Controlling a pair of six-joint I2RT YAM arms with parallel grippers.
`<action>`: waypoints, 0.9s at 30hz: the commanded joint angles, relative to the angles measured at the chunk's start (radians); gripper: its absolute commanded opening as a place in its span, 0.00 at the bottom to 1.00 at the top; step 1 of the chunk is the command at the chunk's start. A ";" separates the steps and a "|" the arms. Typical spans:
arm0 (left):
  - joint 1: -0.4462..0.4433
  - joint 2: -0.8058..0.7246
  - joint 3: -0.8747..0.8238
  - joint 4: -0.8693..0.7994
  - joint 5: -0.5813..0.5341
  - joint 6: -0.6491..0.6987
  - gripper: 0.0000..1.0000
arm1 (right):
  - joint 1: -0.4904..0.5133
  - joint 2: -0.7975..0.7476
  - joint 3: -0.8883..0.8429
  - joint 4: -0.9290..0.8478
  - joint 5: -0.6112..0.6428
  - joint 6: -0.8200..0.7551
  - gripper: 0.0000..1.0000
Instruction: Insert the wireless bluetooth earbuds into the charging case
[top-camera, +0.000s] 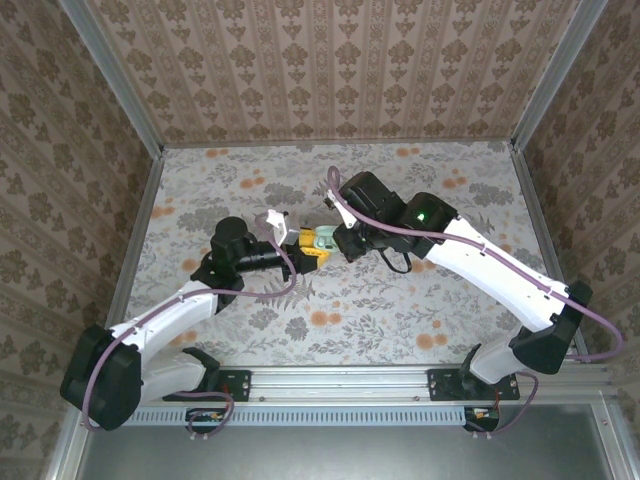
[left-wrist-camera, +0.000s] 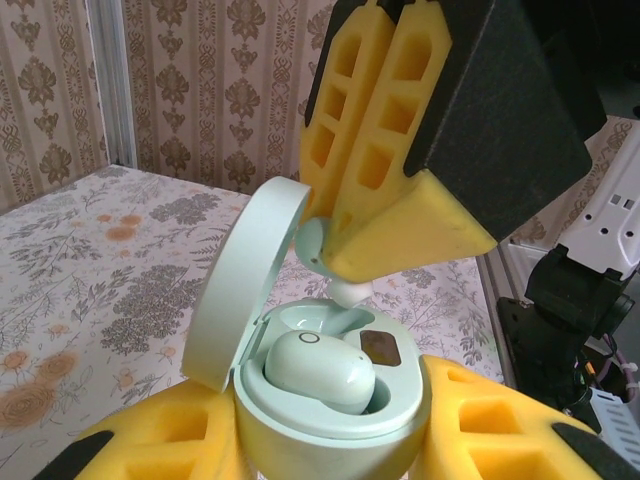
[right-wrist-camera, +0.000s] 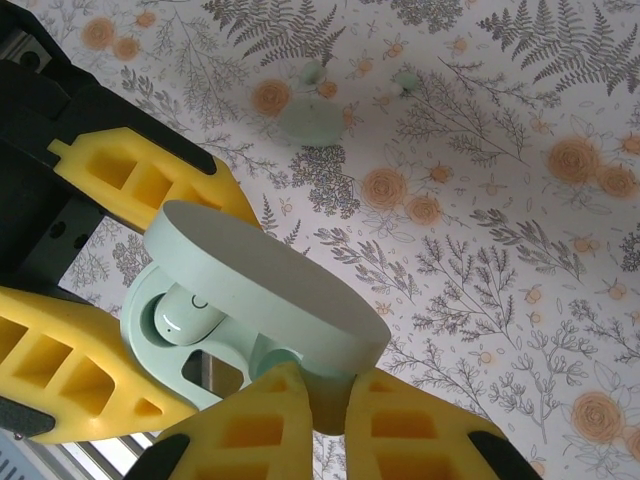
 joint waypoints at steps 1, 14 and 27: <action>-0.008 -0.016 0.028 0.005 0.004 0.021 0.00 | 0.008 0.009 0.017 0.011 0.011 0.019 0.11; -0.008 -0.011 0.036 0.004 0.001 0.022 0.00 | 0.018 0.025 0.012 0.012 -0.001 0.032 0.11; -0.008 0.007 0.046 -0.001 -0.001 0.027 0.00 | 0.020 0.027 0.016 0.007 -0.077 0.047 0.22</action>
